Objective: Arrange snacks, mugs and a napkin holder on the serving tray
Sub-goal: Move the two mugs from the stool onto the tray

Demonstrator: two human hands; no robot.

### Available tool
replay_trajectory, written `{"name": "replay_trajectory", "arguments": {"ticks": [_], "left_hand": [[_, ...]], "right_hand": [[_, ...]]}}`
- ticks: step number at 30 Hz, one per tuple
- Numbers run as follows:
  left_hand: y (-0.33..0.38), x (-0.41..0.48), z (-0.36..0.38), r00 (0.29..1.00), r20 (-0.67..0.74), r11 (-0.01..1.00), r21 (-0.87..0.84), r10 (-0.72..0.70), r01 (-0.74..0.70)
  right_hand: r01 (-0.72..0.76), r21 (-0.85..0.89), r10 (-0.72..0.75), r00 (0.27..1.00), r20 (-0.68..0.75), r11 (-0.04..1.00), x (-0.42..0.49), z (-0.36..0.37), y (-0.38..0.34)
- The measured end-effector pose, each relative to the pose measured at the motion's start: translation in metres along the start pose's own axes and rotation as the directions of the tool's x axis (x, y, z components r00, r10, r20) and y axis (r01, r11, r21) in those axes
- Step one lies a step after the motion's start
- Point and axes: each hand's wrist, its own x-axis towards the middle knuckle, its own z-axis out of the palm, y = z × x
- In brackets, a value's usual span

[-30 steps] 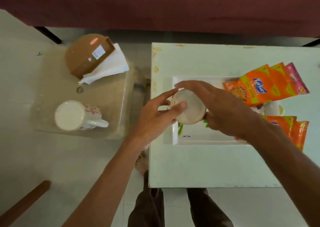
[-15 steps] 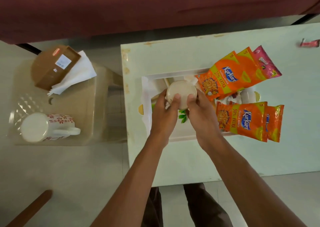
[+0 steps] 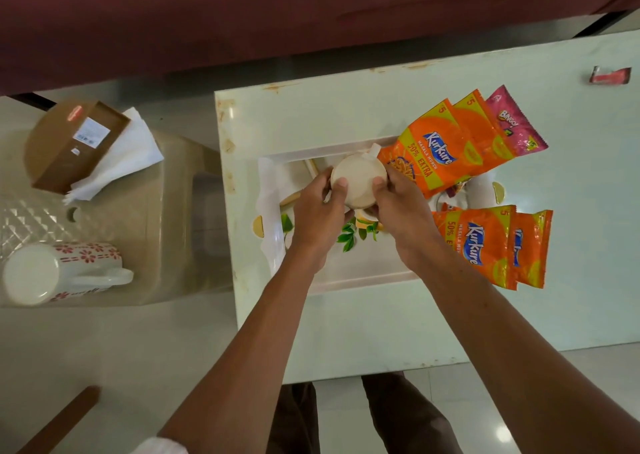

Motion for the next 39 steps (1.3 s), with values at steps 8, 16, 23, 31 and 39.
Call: {"name": "replay_trajectory", "arguments": {"ticks": [8,16,23,31,39], "left_hand": [[-0.001,0.012,0.004,0.999,-0.03,0.999,0.023,0.043,-0.042],[0.008,0.002,-0.03,0.986,0.015,0.954,-0.253,-0.164,0.162],[0.014,-0.08,-0.168,0.969,-0.247,0.886,-0.449,0.001,-0.115],[-0.032,-0.136,-0.325,0.589,-0.804,0.96,-0.098,0.078,-0.261],[-0.057,-0.096,-0.356,0.856,-0.48,0.93,-0.368,-0.193,0.003]], "right_hand": [[0.039,-0.092,-0.038,0.999,0.01,0.995,0.015,-0.004,-0.001],[0.216,-0.379,-0.281,0.952,-0.124,0.9,-0.006,-0.007,-0.011],[0.419,-0.394,-0.444,0.896,0.033,0.818,-0.06,0.032,-0.036],[0.486,-0.221,-0.362,0.826,0.432,0.846,-0.116,0.176,-0.055],[0.525,-0.243,-0.248,0.697,0.673,0.816,-0.122,0.302,-0.066]]}}
